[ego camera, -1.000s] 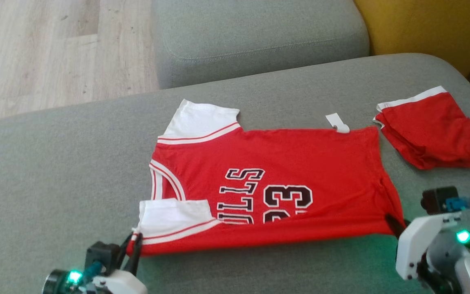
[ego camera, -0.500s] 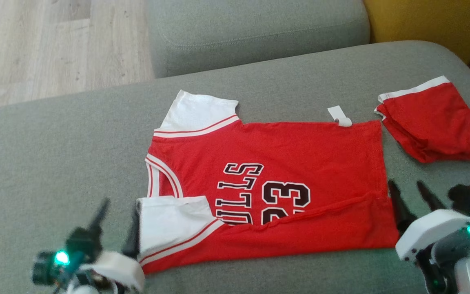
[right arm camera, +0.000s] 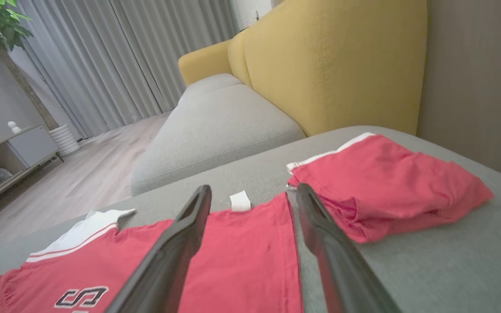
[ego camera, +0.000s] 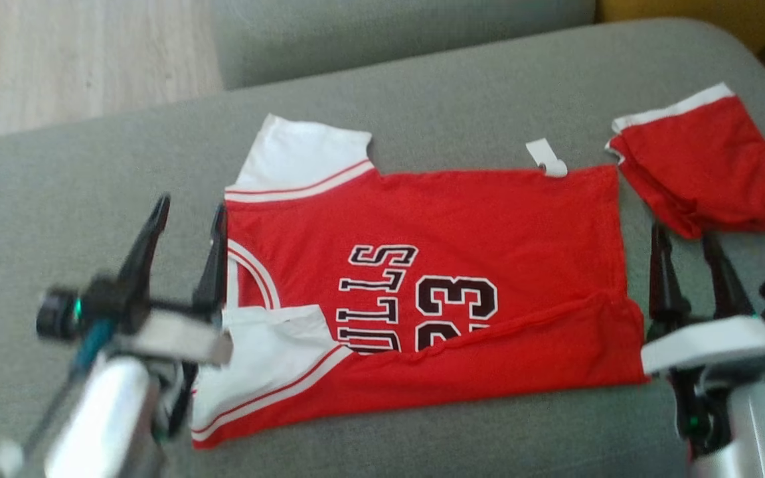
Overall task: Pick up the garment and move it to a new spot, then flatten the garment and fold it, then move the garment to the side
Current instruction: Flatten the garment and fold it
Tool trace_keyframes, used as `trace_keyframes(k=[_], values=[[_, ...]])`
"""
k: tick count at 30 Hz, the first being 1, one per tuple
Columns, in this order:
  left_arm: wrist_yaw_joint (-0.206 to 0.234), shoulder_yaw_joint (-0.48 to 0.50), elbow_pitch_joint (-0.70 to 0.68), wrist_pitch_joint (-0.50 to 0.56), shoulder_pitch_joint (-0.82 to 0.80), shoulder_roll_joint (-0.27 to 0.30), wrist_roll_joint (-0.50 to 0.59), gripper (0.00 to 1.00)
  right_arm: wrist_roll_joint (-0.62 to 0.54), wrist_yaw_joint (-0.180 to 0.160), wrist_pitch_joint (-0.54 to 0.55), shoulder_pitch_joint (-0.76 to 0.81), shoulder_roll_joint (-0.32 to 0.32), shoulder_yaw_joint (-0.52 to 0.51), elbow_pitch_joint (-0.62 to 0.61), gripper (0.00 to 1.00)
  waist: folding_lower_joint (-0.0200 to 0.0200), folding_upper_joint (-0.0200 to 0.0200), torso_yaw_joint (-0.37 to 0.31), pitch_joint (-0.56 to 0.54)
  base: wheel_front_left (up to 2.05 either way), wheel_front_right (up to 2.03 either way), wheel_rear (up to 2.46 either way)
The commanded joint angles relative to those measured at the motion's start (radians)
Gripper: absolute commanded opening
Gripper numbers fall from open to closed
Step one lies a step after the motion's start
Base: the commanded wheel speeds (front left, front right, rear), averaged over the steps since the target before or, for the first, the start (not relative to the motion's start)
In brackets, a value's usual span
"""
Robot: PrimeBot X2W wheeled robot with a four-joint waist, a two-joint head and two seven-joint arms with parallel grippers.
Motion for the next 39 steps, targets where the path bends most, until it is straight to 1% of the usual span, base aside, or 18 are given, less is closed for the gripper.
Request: trace_keyframes(k=[1,2,3,5,6,9,12,15,19,21,25,30,33,35,39], values=[[-0.045,0.017,0.008,0.078,-0.151,0.053,0.001,1.0,0.003,-0.001,-0.019,-0.077,-0.006,0.026,-0.031,1.0,0.0,0.0,-0.023,0.059,0.0,0.0,0.0],[-0.07,0.008,0.029,0.114,-0.204,0.07,0.004,1.0,0.004,-0.001,-0.023,-0.09,-0.006,0.028,-0.03,1.0,0.0,0.0,-0.028,0.077,0.0,0.0,0.0],[-0.07,0.008,0.029,0.114,-0.204,0.07,0.004,1.0,0.004,-0.001,-0.023,-0.09,-0.006,0.028,-0.03,1.0,0.0,0.0,-0.028,0.077,0.0,0.0,0.0],[-0.114,-0.012,0.092,0.201,-0.309,0.096,0.001,1.0,0.006,-0.001,-0.031,-0.117,-0.006,0.038,-0.032,1.0,0.0,0.0,-0.042,0.116,0.0,0.0,0.0],[-0.157,-0.057,0.206,0.339,-0.456,0.137,-0.023,1.0,0.016,-0.001,-0.044,-0.156,-0.006,0.059,-0.031,1.0,0.0,0.0,-0.074,0.173,0.0,0.0,0.0],[-0.169,-0.112,0.301,0.419,-0.579,0.181,-0.048,1.0,0.035,-0.001,-0.062,-0.191,-0.006,0.082,-0.028,1.0,0.0,0.0,-0.109,0.218,0.0,0.0,0.0],[-0.171,-0.191,0.368,0.471,-0.669,0.223,-0.088,1.0,0.056,-0.001,-0.081,-0.218,-0.006,0.107,-0.022,1.0,0.0,0.0,-0.144,0.256,0.0,0.0,0.0],[-0.171,-0.312,0.398,0.532,-0.733,0.272,-0.157,1.0,0.099,-0.001,-0.092,-0.236,-0.006,0.126,-0.012,1.0,0.0,0.0,-0.176,0.29,0.0,0.0,0.0],[-0.171,-0.398,0.451,0.561,-0.806,0.33,-0.225,1.0,0.141,-0.001,-0.111,-0.256,-0.006,0.158,-0.01,1.0,0.0,0.0,-0.21,0.319,0.0,0.0,0.0],[-0.171,-0.443,0.477,0.567,-0.83,0.34,-0.242,1.0,0.146,-0.001,-0.118,-0.259,-0.006,0.168,-0.007,1.0,0.0,0.0,-0.221,0.326,0.0,0.0,0.0],[-0.171,-0.487,0.548,0.555,-0.886,0.349,-0.253,1.0,0.143,-0.001,-0.12,-0.268,-0.006,0.189,-0.004,1.0,0.0,0.0,-0.238,0.345,0.0,0.0,0.0],[-0.171,-0.49,0.652,0.543,-0.931,0.343,-0.282,1.0,0.138,-0.001,-0.123,-0.276,-0.006,0.197,-0.005,1.0,0.0,0.0,-0.256,0.357,0.0,0.0,0.0],[-0.171,-0.497,0.693,0.561,-0.939,0.332,-0.317,1.0,0.134,-0.001,-0.121,-0.276,-0.005,0.205,-0.01,1.0,0.0,0.0,-0.263,0.362,0.0,0.0,0.0],[-0.171,-0.497,0.709,0.571,-0.947,0.329,-0.346,1.0,0.13,-0.001,-0.119,-0.277,-0.005,0.204,-0.012,1.0,0.0,0.0,-0.267,0.366,0.0,0.0,0.0],[-0.171,-0.532,0.713,0.594,-0.962,0.329,-0.371,1.0,0.125,-0.001,-0.117,-0.28,-0.005,0.194,-0.009,1.0,0.0,0.0,-0.273,0.374,0.0,0.0,0.0]])
